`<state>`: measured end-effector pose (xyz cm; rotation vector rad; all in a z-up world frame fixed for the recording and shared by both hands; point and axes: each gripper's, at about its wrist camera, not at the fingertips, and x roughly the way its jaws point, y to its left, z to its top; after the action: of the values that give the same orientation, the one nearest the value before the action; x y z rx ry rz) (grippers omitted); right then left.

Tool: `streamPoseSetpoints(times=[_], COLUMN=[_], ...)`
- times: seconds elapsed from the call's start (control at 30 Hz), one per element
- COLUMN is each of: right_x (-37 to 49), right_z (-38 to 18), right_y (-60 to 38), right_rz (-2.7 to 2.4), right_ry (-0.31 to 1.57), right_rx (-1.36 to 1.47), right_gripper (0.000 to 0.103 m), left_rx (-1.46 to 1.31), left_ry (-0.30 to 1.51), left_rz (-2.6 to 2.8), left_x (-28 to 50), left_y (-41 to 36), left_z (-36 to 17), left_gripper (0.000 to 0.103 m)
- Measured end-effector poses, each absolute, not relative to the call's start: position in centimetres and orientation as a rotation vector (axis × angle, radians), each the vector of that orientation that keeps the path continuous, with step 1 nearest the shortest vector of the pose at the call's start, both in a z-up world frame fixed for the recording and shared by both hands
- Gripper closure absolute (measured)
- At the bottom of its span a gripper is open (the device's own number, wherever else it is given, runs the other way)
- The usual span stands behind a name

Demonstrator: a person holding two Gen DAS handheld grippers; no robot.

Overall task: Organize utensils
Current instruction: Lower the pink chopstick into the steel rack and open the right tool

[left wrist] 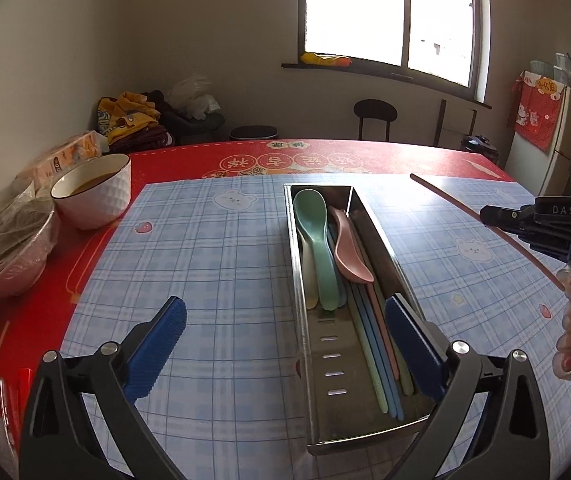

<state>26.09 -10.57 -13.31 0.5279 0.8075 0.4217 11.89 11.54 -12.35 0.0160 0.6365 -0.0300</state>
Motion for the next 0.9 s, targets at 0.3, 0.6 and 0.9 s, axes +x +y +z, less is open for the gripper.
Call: streamPoseSetpoints(times=[0.3, 0.6, 0.9], right_x=[25.4, 26.7, 27.2], right_z=[-13.1, -13.8, -15.1], right_y=[-5.4, -2.2, -1.6], right_rz=[0.369, 0.272, 0.213], right_ry=[0.855, 0.885, 0.912], right_rx=[0.580, 0.594, 0.661], right_gripper=[0.097, 0.097, 0.097], left_rx=[0.025, -0.052, -0.075], left_ry=[0.519, 0.473, 0.474], left_rz=[0.028, 0.037, 0.038], left_x=[11.0, 10.4, 10.3], left_y=[13.5, 15.1, 15.4], left_z=[-13.2, -13.0, -13.0], left_gripper=[0.006, 0.006, 0.006])
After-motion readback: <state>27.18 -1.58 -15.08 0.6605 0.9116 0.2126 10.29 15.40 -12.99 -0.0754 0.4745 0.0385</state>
